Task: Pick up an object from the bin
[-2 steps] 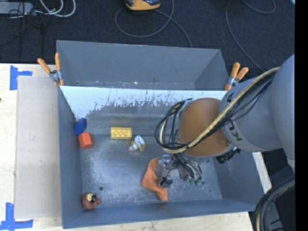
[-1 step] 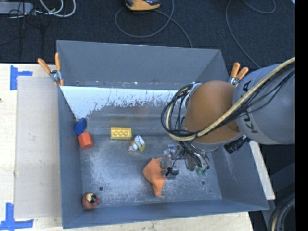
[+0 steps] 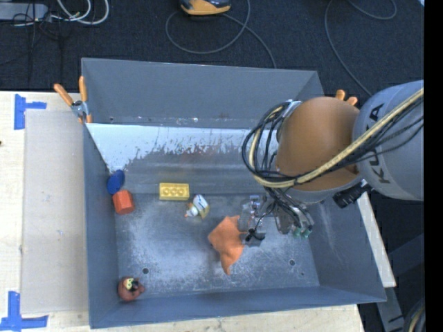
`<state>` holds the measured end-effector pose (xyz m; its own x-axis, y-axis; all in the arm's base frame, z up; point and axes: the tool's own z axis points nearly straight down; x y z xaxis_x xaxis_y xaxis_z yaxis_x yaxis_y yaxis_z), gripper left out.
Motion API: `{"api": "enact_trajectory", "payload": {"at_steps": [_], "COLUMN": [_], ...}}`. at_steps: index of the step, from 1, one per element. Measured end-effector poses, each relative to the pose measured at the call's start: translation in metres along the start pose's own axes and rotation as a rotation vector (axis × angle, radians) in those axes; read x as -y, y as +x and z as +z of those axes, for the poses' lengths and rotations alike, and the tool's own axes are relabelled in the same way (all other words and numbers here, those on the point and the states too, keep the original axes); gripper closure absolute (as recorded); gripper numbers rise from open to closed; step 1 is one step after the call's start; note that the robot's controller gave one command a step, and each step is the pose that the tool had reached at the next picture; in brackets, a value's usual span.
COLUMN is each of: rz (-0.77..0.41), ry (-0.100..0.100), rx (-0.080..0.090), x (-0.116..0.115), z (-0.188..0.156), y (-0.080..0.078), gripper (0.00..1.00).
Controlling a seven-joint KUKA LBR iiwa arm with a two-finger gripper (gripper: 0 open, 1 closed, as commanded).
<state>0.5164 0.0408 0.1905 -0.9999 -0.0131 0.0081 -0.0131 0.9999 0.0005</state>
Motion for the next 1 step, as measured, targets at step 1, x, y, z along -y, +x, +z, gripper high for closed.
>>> {"api": "enact_trajectory", "payload": {"at_steps": [1], "rz": [-0.001], "ry": [0.0], "rx": [-0.009], "x": [-0.0011], "z": [-0.0253], "y": [-0.0046], "gripper": [1.0]}}
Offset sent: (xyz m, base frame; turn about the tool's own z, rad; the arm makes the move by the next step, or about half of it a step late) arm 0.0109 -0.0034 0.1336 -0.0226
